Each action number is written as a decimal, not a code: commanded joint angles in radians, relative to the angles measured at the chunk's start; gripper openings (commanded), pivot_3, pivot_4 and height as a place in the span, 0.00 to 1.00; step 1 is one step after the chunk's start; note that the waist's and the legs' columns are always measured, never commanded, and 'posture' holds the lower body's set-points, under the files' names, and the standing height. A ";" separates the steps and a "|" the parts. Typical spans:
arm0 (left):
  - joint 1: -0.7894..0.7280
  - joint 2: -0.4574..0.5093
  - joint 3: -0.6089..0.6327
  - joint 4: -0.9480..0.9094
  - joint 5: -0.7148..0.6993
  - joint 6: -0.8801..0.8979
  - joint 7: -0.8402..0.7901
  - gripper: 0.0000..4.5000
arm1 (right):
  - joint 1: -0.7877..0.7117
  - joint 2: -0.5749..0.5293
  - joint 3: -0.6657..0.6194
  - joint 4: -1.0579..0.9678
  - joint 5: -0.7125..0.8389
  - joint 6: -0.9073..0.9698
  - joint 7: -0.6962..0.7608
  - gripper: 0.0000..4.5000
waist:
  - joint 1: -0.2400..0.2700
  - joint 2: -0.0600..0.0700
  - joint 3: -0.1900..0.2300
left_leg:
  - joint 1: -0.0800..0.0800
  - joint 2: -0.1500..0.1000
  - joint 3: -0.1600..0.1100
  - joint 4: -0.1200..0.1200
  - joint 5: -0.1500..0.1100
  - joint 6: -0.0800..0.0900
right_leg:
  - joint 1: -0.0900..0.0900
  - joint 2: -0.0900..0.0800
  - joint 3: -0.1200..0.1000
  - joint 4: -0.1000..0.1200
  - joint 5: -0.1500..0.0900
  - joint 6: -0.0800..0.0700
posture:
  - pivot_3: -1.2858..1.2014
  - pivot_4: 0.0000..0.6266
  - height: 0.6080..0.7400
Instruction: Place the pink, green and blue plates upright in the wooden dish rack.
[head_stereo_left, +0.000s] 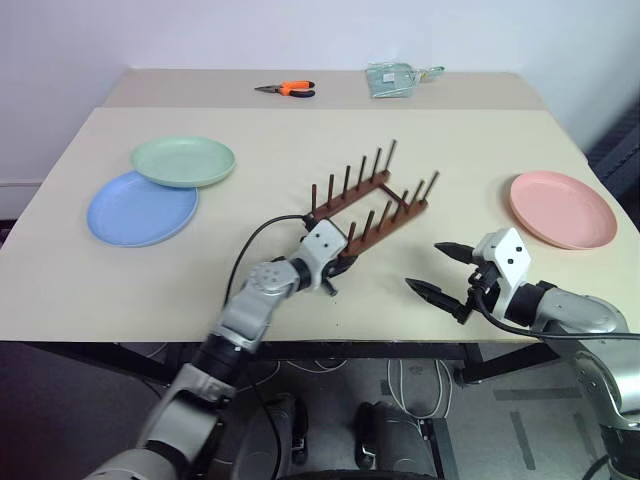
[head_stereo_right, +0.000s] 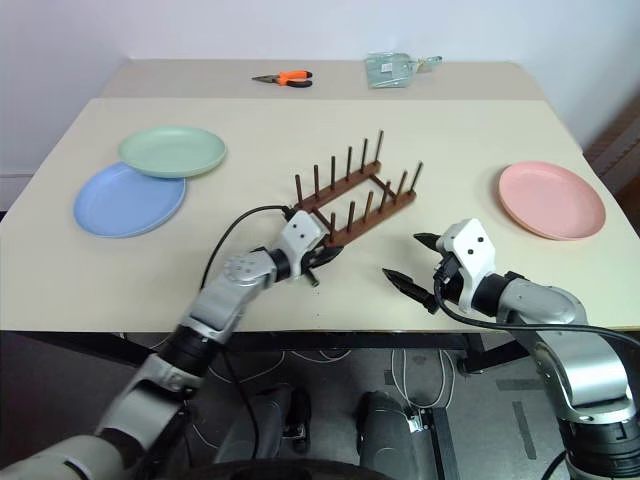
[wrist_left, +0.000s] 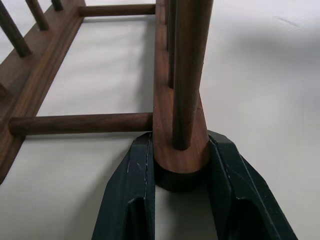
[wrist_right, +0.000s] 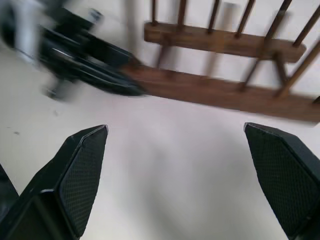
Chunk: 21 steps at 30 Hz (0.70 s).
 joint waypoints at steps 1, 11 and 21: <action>-0.049 0.051 -0.036 0.031 -0.031 -0.101 -0.222 0.17 | 0.013 -0.011 -0.047 0.004 -0.015 -0.042 0.010 1.00 | 0.004 0.000 0.000 | 0.000 0.000 0.000 0.000 0.000 0.000 | 0.000 0.000 0.000 0.000 0.000 0.000 | 0.52 0.24 1.00; -0.136 0.066 0.063 0.257 0.021 -0.109 -0.144 0.80 | 0.095 -0.019 -0.109 0.008 -0.042 -0.059 0.007 1.00 | 0.000 0.000 0.000 | 0.000 0.000 0.000 0.000 0.000 0.001 | 0.001 0.000 0.000 -0.001 0.000 0.001 | 0.52 0.24 1.00; 0.130 0.152 0.051 -0.377 -0.102 0.280 -0.133 0.15 | 0.054 -0.014 0.056 0.109 -0.187 -0.066 -0.027 0.19 | -0.024 0.000 0.001 | 0.004 0.001 -0.001 -0.002 0.000 0.000 | 0.003 -0.001 0.001 0.000 0.000 0.000 | 0.52 0.24 1.00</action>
